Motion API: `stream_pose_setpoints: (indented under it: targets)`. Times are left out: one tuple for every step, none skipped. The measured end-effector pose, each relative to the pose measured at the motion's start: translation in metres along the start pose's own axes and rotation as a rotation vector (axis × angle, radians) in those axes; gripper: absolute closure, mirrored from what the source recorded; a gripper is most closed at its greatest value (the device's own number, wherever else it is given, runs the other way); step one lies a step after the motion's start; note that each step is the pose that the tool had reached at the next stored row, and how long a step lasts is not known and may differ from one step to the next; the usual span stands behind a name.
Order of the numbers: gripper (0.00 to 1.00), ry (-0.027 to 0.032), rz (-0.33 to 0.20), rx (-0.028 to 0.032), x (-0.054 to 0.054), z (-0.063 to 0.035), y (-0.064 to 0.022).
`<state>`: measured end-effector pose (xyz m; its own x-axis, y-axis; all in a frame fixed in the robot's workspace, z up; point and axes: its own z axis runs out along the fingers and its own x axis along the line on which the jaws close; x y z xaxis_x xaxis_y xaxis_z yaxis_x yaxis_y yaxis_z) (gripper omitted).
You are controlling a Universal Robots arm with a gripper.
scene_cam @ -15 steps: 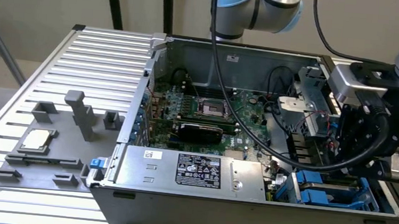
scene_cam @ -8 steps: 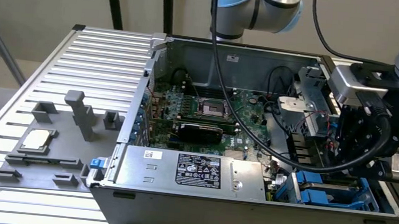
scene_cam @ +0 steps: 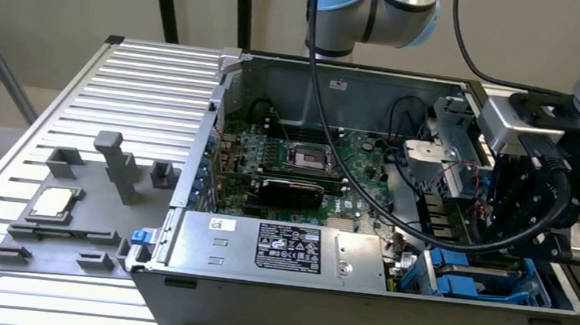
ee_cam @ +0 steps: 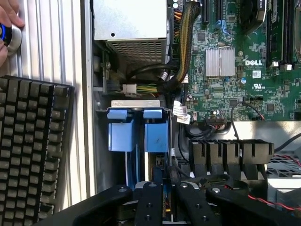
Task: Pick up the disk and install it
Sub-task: 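Insert the second disk wire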
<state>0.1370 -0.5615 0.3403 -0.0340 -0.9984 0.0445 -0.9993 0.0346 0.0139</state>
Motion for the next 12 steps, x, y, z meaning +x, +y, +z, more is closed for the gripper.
stream_pose_setpoints:
  targets:
    - [0.84, -0.0005, -0.003, 0.0000, -0.0001, 0.0002, -0.0004]
    - [0.84, -0.0006, -0.005, 0.0001, -0.0001, 0.0002, -0.0009]
    - [0.84, -0.0005, -0.007, 0.0002, 0.0000, 0.0002, -0.0013]
    - [0.84, -0.0006, -0.009, 0.0004, 0.0000, 0.0002, -0.0017]
    - [0.84, -0.0007, -0.010, 0.0006, 0.0001, 0.0002, -0.0019]
    - [0.84, -0.0007, -0.011, 0.0006, 0.0004, 0.0002, -0.0020]
    - [0.84, -0.0008, -0.012, 0.0006, 0.0006, 0.0003, -0.0020]
    - [0.84, -0.0011, -0.012, 0.0006, 0.0007, 0.0005, -0.0020]
    - [0.84, -0.0014, -0.012, 0.0006, 0.0008, 0.0008, -0.0021]
    - [0.84, -0.0017, -0.012, 0.0006, 0.0009, 0.0011, -0.0021]
    - [0.84, -0.0020, -0.012, 0.0006, 0.0011, 0.0014, -0.0021]
    - [0.84, -0.0023, -0.012, 0.0006, 0.0013, 0.0017, -0.0021]
